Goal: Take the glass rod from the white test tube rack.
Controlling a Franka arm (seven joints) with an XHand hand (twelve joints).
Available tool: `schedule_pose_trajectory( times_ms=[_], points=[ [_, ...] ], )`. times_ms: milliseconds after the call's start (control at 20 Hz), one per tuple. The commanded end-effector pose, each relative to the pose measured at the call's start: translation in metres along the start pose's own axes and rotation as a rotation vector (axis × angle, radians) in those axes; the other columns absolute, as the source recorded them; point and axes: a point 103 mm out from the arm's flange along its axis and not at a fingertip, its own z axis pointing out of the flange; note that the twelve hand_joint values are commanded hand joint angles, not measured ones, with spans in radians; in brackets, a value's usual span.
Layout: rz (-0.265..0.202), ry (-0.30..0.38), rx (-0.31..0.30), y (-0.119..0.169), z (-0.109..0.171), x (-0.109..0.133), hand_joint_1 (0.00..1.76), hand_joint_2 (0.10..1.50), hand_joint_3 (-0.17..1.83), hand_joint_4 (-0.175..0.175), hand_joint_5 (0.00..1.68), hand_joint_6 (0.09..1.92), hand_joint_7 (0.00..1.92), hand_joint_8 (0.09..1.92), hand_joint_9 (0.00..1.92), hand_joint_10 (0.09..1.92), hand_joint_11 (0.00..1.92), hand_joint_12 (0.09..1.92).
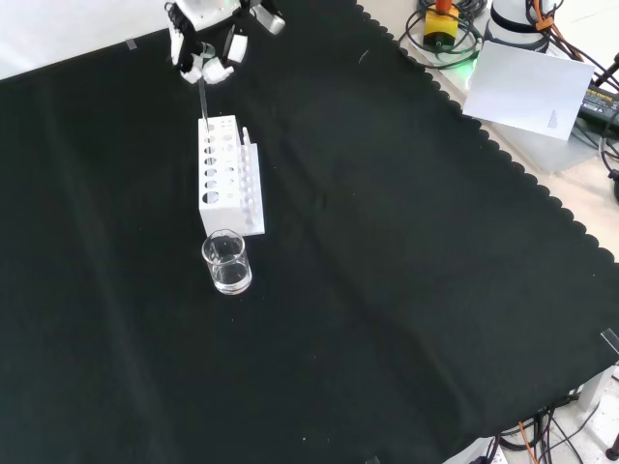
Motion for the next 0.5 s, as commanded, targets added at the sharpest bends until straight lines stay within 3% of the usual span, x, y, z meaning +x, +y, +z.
schedule_pose_trajectory(
  times_ms=[50,500],
  points=[
    [0.008,0.052,-0.146,-0.008,-0.053,0.01,1.31,0.61,0.86,-0.175,1.06,0.9,1.25,1.06,1.56,0.98,1.37,1.01],
    [0.019,0.114,-0.121,-0.018,-0.078,0.013,1.32,0.6,0.86,-0.175,1.09,0.85,1.27,1.02,1.57,0.95,1.39,1.03]
  ],
)
